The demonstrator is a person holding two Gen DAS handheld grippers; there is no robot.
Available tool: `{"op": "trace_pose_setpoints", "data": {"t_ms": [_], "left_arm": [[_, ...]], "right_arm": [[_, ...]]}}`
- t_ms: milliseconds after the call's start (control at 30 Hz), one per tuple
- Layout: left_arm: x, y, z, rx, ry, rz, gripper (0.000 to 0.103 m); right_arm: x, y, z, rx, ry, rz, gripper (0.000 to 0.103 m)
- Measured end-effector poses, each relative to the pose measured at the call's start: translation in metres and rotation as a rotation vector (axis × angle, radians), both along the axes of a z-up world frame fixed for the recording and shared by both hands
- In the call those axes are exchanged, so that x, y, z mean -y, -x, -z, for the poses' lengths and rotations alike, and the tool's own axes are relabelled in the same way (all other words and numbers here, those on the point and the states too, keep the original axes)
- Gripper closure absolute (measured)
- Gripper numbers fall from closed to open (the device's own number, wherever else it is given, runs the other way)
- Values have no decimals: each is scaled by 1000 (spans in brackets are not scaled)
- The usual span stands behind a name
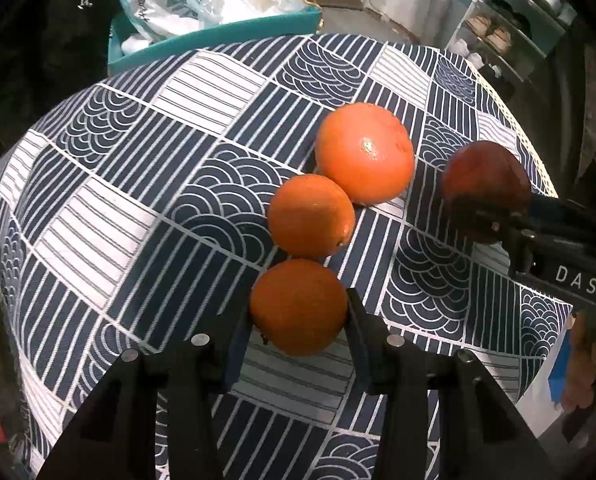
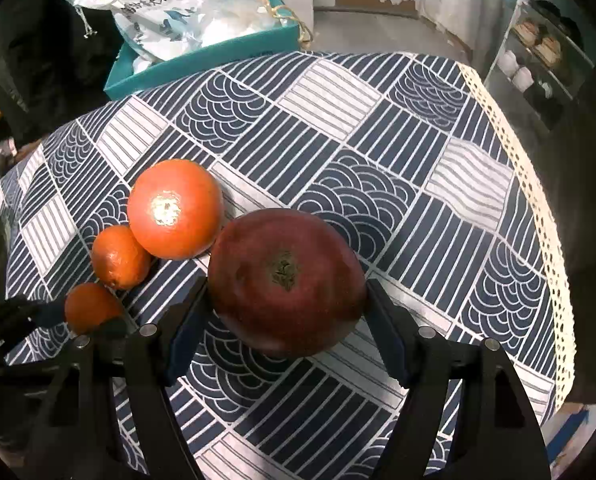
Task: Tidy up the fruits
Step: 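Close right gripper on the dark red apple while left gripper closes on the orange, then lift the dark red apple with right gripper while left gripper carries the orange toward the bowl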
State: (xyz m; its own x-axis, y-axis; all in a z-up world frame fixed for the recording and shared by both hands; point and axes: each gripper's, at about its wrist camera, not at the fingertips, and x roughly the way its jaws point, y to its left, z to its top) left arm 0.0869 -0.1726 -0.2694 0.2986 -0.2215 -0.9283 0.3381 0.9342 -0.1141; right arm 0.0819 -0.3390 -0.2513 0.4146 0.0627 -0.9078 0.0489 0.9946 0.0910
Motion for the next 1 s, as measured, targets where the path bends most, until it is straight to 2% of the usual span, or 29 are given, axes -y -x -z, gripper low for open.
{"op": "trace_pose_setpoints", "data": {"t_ms": [333, 500, 633, 1000], "left_arm": [[-26, -4, -24, 49, 10, -78, 58], [-39, -4, -44, 99, 9, -113, 58], [-45, -3, -59, 144, 0, -128, 58], [-61, 2, -92, 205, 26, -164, 58]], "right_arm": [[-9, 4, -26, 68, 37, -26, 28], [-16, 7, -42, 109, 59, -51, 28], [-22, 8, -54, 138, 65, -65, 28], [-41, 12, -94, 233, 61, -100, 28]]}}
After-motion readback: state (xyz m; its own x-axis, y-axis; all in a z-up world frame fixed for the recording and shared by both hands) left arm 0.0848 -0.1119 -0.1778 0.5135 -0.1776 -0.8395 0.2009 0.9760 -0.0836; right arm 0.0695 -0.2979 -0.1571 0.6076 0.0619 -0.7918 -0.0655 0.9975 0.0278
